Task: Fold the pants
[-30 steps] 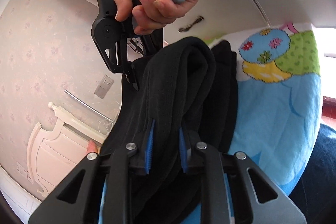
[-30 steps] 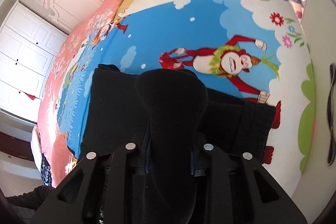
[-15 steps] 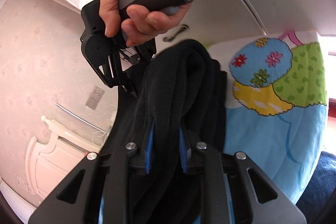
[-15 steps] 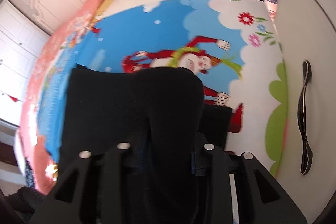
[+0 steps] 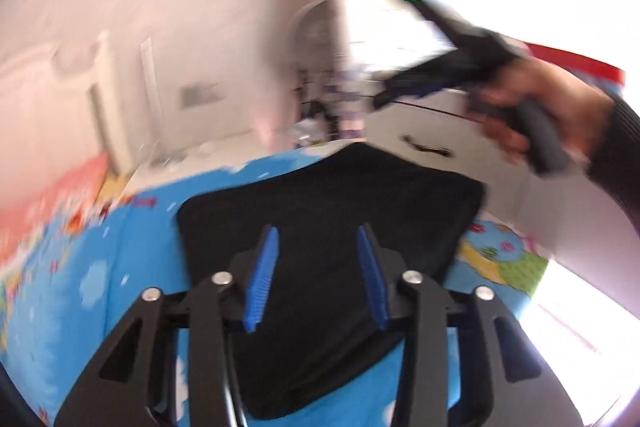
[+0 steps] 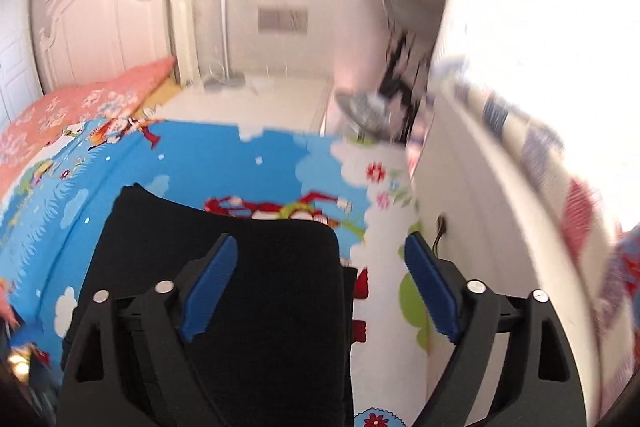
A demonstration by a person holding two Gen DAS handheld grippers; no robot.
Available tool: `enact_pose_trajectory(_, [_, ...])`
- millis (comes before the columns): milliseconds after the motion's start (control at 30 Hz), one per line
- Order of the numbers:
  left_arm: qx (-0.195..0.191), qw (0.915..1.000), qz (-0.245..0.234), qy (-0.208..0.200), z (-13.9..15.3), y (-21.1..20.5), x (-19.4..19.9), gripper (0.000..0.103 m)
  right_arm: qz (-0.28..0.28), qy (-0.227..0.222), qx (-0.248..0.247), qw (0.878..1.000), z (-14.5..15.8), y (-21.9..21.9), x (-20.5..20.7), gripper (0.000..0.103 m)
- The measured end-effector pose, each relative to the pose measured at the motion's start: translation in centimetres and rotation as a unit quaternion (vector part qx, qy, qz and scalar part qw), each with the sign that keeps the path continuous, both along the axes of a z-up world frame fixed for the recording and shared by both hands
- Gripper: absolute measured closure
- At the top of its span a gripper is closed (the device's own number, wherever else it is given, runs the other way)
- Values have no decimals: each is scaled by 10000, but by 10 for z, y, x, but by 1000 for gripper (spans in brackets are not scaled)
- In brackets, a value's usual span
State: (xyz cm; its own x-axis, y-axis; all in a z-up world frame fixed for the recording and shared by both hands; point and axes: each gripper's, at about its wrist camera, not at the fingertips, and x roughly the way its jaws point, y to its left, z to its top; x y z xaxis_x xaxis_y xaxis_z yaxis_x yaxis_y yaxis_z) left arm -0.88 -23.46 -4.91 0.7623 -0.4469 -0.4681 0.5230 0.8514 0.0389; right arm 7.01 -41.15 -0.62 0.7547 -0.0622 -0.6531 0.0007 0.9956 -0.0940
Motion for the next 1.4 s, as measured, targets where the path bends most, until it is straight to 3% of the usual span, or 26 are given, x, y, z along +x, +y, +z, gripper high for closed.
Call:
enact_pose_trajectory(100, [-127, 9988, 342, 312, -11, 36, 18, 72, -331, -171, -554, 9978, -18, 16, -30, 20])
enact_pose_trajectory(167, [-160, 9990, 228, 361, -21, 38, 19, 72, -598, -157, -803, 9949, -34, 14, -39, 20])
enact_pose_trajectory(200, [-74, 9992, 94, 389, -26, 35, 19, 72, -712, -21, -793, 9943, -50, 8, -39, 20])
enact_pose_trajectory(233, [27, 9981, -64, 606, -37, 30, 24, 72, -817, 231, -810, 9931, -66, 1, -37, 26])
enact_pose_trajectory(300, [109, 9906, -245, 1344, -58, 15, 35, 73, -824, 737, -499, 9926, -101, -13, -33, 32])
enact_pose_trajectory(333, [8, 9891, -231, 1456, -68, 16, 36, 73, -852, 609, -314, 9940, -107, -19, -37, 32])
enact_pose_trajectory(400, [170, 9921, -307, 1203, -70, 14, 31, 73, -946, 530, -107, 9940, -113, -27, -36, 28])
enact_pose_trajectory(533, [152, 9894, -333, 1407, -52, 18, 38, 75, -1099, 469, 156, 9927, -119, -36, -34, 23])
enact_pose_trajectory(600, [-91, 9914, -304, 1273, -33, 21, 51, 75, -1167, 436, 271, 9918, -121, -38, -35, 23])
enact_pose_trajectory(700, [46, 9942, -410, 996, -10, 16, 91, 75, -1218, 398, 73, 9917, -120, -27, -38, 23])
enact_pose_trajectory(867, [764, 9756, -1528, 1377, -27, -25, 176, 75, -1339, 415, 197, 9899, -119, -28, -41, 23])
enact_pose_trajectory(900, [987, 9737, -1479, 1422, -38, -31, 200, 78, -1348, 411, 265, 9897, -120, -29, -41, 23])
enact_pose_trajectory(933, [1274, 9781, -928, 1358, -46, -31, 231, 101, -1348, 413, 296, 9896, -120, -30, -43, 23])
enact_pose_trajectory(967, [1226, 9813, -38, 1481, -46, -18, 274, 102, -1344, 427, 321, 9895, -120, -30, -43, 23])
enact_pose_trajectory(1000, [862, 9845, 225, 1511, -38, -6, 288, 102, -1342, 433, 335, 9894, -120, -30, -44, 22])
enact_pose_trajectory(1033, [461, 9877, 182, 1483, -25, 1, 294, 102, -1345, 433, 361, 9893, -120, -31, -44, 22])
enact_pose_trajectory(1100, [537, 9891, -551, 1255, -6, -14, 278, 96, -1363, 424, 451, 9887, -121, -32, -44, 22])
enact_pose_trajectory(1133, [716, 9814, -1213, 1304, -3, -27, 262, 84, -1371, 427, 500, 9884, -121, -34, -43, 22])
enact_pose_trajectory(1200, [1093, 9588, -2133, 1523, -12, -42, 239, 75, -1362, 437, 585, 9880, -122, -35, -44, 21])
enact_pose_trajectory(1267, [1671, 9458, -2313, 1554, -34, -42, 237, 75, -1356, 412, 572, 9883, -122, -34, -46, 21])
enact_pose_trajectory(1333, [2350, 9536, -1470, 1171, -53, -35, 262, 83, -1375, 412, 581, 9879, -122, -34, -46, 21])
enact_pose_trajectory(1367, [2185, 9678, -802, 956, -44, -23, 280, 85, -1380, 422, 599, 9877, -122, -34, -46, 21])
enact_pose_trajectory(1400, [1662, 9813, -428, 875, -26, -9, 289, 87, -1386, 423, 615, 9875, -123, -34, -46, 21])
